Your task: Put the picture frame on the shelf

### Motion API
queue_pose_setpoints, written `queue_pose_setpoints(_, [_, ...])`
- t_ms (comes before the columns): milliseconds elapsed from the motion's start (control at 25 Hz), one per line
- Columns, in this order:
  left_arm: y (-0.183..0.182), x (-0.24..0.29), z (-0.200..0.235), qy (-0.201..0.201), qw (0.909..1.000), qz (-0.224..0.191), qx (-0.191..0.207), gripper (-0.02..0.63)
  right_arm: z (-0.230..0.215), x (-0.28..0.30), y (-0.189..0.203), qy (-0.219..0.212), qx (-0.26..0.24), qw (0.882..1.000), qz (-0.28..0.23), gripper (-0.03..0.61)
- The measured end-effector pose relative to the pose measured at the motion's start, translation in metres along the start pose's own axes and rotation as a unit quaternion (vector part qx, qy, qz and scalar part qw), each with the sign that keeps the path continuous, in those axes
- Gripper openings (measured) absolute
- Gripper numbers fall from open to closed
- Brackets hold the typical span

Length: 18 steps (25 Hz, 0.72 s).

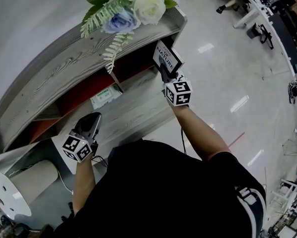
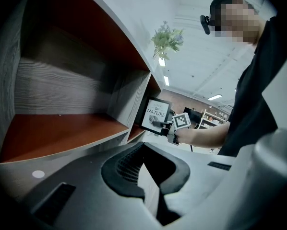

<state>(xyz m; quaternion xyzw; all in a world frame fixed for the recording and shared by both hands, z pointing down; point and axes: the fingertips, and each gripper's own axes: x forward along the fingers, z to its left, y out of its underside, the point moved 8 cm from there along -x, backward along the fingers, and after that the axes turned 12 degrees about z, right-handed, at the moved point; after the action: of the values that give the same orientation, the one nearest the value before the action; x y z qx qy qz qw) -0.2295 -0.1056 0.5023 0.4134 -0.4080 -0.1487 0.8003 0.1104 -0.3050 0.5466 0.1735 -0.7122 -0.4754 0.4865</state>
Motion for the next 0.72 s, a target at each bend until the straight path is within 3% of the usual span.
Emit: queue_pose_setpoints(720, [0.008,-0.007,0.009,-0.01,0.9998,0.0,-0.014,0.021,0.0,0.018,-0.004,0.006,0.007,1.0,0.001,0.023])
